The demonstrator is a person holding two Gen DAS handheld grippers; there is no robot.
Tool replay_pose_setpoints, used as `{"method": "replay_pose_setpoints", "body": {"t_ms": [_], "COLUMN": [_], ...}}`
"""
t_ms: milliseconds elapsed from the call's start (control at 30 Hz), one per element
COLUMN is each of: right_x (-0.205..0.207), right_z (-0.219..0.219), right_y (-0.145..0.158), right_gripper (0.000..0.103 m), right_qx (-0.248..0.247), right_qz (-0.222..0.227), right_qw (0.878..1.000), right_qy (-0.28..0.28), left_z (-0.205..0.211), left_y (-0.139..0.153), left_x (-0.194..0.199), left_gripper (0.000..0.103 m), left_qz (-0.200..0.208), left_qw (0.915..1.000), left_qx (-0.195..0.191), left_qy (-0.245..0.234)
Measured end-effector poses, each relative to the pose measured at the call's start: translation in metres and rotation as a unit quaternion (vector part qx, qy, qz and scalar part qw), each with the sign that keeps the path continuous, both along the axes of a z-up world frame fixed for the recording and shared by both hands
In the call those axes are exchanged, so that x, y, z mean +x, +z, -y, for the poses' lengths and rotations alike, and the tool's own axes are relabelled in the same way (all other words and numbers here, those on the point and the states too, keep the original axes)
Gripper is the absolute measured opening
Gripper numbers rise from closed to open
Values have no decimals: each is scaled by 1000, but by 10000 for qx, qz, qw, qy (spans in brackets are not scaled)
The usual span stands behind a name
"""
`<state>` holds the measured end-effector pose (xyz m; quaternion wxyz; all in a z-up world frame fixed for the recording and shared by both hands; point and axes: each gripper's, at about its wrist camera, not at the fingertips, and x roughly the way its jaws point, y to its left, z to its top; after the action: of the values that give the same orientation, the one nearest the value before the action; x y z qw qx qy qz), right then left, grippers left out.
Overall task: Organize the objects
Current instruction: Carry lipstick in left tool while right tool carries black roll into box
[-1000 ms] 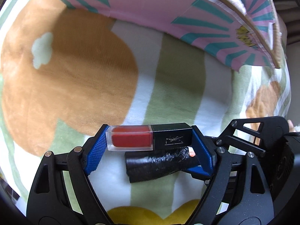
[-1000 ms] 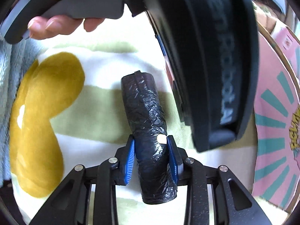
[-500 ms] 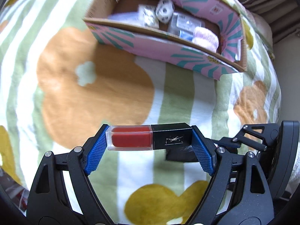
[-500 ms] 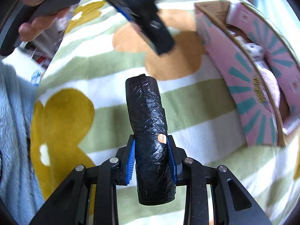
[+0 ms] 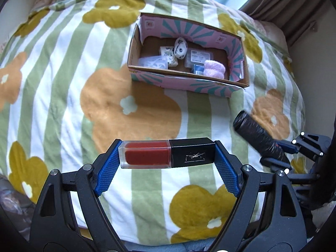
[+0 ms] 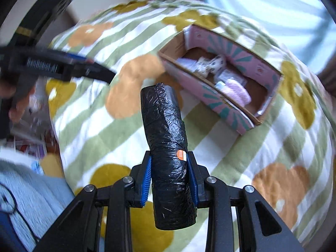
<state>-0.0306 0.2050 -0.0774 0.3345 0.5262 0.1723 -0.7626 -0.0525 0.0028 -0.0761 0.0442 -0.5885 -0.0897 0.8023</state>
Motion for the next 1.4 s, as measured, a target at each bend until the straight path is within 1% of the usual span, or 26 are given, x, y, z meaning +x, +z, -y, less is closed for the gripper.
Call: {"method": "replay_pose_setpoints", "body": {"t_ms": [67,133,233,333,467,733,967,1167,1267,1400], "right_x": [4,7,14,22,28,25,10,-24,-51,-93], "right_z": [-4,-9,-17,-19,-19,-13,-14,-13,-12,-5], "right_y": [21,39,66,83,89,86,90,89,86,77], "right_gripper": [29,29,29,29,29,29,29,29,29,29], "right_qx": [-108,-283,-529,-682,-886,-875,-768,-654,-581,-446], "right_qz": [-95,-142,-227,-411,-460,-523,-634,-699,-728,-698], "right_qw": [9987,9946,9833,9714,9591,9576,9591,9655,9690,9748], "right_qy": [-487,-990,-1724,-2238,-2650,-2696,-2651,-2422,-2287,-2069], "left_z": [1,3,1,-3,-8,-10,-10,-6,-4,0], "left_y": [10,22,37,48,56,63,64,67,66,54], "left_x": [4,8,15,22,31,33,14,-25,-52,-96], "left_gripper": [83,83,83,83,83,83,83,83,83,83], "left_qz": [-72,-160,-325,-484,-577,-648,-650,-696,-684,-615], "left_qw": [9999,9998,9992,9983,9974,9967,9967,9968,9969,9977], "left_qx": [10,43,51,29,93,136,167,115,34,-24], "left_qy": [-74,-143,-228,-319,-426,-467,-465,-388,-376,-282]}}
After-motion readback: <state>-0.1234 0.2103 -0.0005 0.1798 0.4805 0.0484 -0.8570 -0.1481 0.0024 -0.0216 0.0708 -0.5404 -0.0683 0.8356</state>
